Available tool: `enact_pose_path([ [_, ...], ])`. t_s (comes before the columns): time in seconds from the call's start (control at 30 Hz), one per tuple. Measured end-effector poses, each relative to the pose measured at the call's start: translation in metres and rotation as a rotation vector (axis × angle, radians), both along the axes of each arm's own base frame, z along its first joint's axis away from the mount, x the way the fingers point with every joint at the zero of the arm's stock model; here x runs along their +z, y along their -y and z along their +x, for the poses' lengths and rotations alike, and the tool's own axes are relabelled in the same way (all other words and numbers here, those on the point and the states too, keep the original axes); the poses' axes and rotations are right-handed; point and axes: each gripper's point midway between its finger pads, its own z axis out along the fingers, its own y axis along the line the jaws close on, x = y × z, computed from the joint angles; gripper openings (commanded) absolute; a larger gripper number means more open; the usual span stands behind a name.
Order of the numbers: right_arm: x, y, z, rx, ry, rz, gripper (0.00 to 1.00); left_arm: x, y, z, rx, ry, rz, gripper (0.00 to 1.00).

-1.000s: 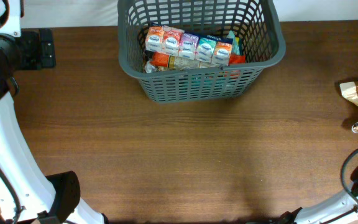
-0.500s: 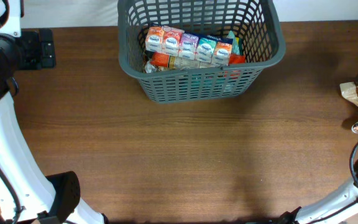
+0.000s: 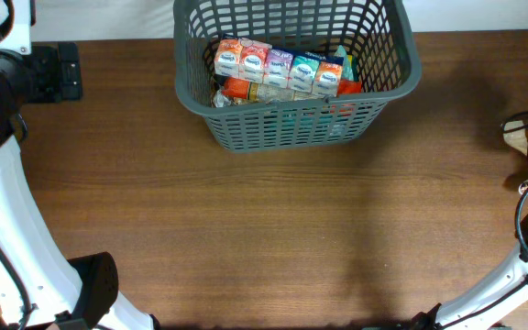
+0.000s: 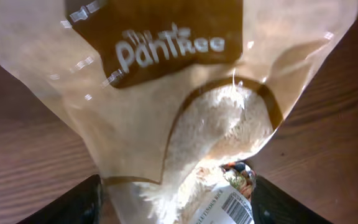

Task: Pack container
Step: 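Grasp the brown Pantree snack bag with the right gripper, then carry the Pantree bag over the basket and release it inside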

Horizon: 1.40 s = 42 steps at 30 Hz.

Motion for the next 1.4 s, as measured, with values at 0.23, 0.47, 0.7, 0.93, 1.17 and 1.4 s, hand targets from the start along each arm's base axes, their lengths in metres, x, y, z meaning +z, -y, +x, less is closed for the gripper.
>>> enact_pose_path([
  [0.23,-0.022,-0.001,-0.007,-0.007,-0.05,0.029,0.7,0.0,0.0,0.0,0.0,0.0,0.0,0.99],
  [0.47,-0.039,-0.002,-0.012,-0.008,-0.088,0.041,0.26,0.0,0.0,0.0,0.0,0.0,0.0,0.99],
  [0.7,-0.035,0.006,-0.014,-0.092,-0.075,0.017,0.04,0.0,0.0,0.0,0.0,0.0,0.0,0.99],
  [0.93,-0.027,-0.01,-0.002,-0.184,0.021,0.159,0.04,0.0,0.0,0.0,0.0,0.0,0.0,0.99],
  [1.17,0.09,-0.046,0.067,-0.17,0.374,0.43,0.04,0.0,0.0,0.0,0.0,0.0,0.0,0.99],
  [1.4,0.309,-0.152,0.091,0.144,0.708,0.393,0.04,0.0,0.0,0.0,0.0,0.0,0.0,0.99],
])
